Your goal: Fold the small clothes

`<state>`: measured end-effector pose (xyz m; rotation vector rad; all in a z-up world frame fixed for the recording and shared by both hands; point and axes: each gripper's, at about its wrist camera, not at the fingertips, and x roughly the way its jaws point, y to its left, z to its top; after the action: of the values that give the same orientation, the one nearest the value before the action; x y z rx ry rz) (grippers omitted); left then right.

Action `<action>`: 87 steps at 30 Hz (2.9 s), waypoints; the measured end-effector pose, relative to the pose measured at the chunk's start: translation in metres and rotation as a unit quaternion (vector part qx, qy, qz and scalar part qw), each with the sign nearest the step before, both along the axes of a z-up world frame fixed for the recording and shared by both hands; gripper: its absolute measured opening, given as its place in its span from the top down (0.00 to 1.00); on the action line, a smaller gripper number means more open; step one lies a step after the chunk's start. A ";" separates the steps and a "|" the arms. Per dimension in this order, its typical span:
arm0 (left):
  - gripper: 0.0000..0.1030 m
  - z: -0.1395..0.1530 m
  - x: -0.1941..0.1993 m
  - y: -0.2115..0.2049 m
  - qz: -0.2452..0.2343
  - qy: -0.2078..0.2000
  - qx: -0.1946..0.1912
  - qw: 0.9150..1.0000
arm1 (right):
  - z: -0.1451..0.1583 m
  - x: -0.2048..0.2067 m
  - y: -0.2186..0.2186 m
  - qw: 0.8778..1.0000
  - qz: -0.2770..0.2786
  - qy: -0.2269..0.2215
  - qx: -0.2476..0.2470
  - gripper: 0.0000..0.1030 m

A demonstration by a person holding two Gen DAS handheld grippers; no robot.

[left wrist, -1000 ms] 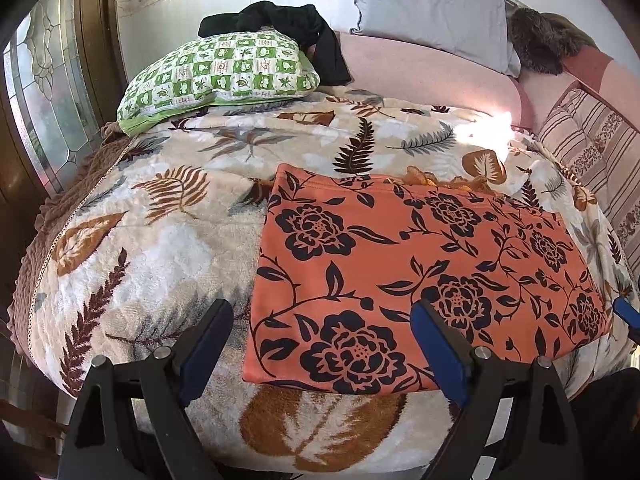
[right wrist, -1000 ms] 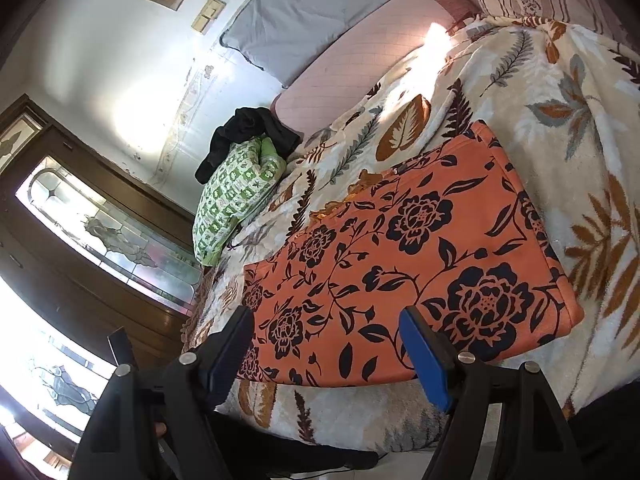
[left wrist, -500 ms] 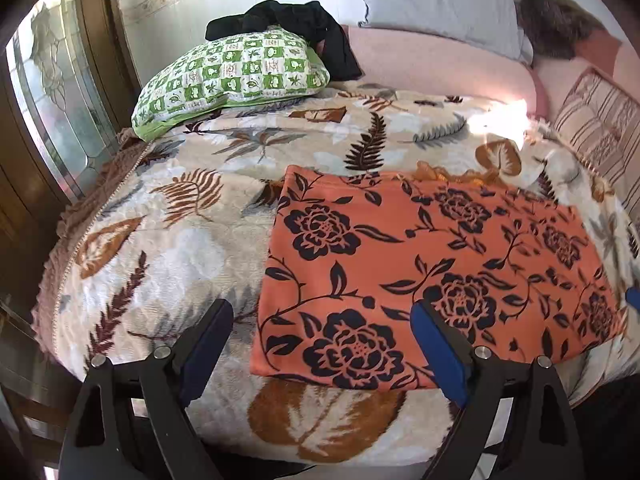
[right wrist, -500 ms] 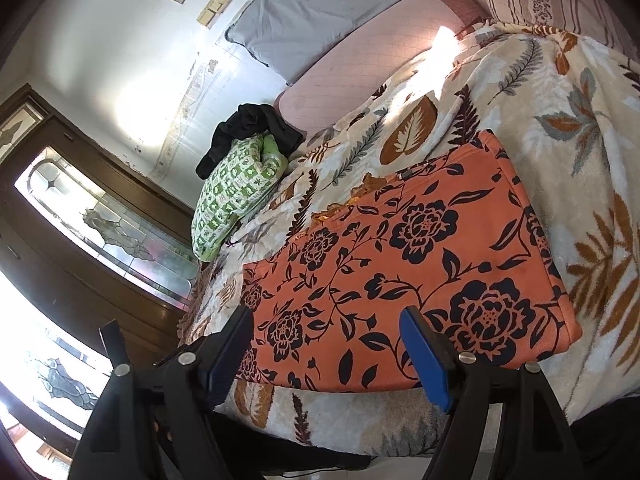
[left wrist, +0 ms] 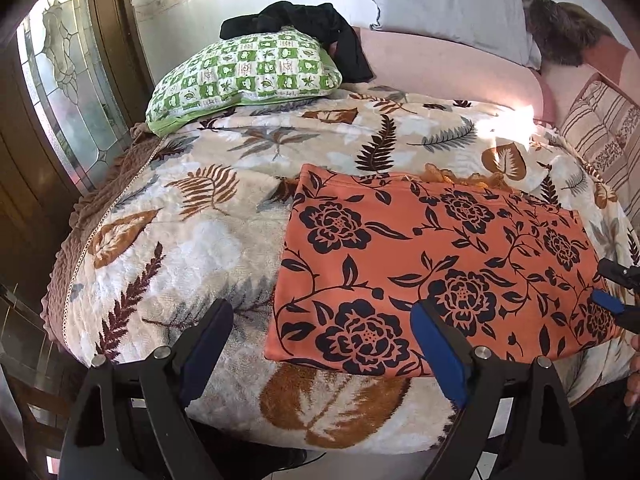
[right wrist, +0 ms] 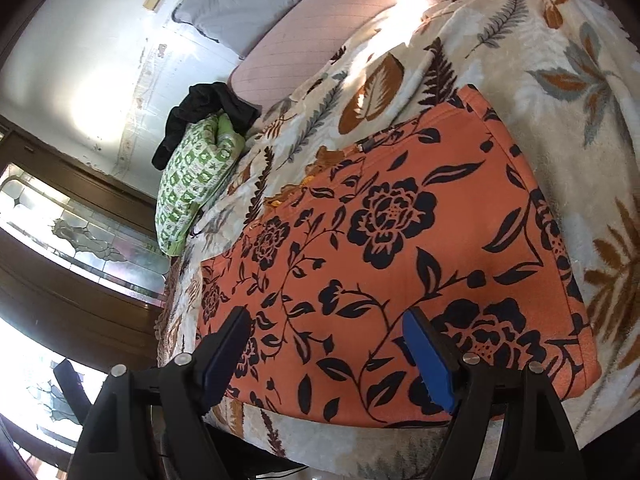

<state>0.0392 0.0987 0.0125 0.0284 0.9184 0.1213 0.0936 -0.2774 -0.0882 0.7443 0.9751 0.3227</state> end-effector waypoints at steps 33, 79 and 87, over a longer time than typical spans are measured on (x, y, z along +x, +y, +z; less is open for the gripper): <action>0.12 -0.033 0.028 -0.016 -0.006 0.023 0.016 1.000 | -0.022 -0.089 -0.029 0.987 -0.099 0.053 0.117 0.19; 0.07 -0.068 0.068 -0.087 -0.074 -0.005 0.049 0.996 | -0.030 -0.038 -0.060 0.982 -0.168 0.067 0.043 0.56; 0.05 -0.074 0.071 -0.085 -0.072 0.005 0.044 0.996 | -0.039 -0.030 -0.062 0.981 -0.170 0.073 0.065 0.47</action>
<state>0.1103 0.0137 -0.0617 0.1771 0.9173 0.0271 0.0632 -0.3397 -0.1272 1.0487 0.9503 0.0316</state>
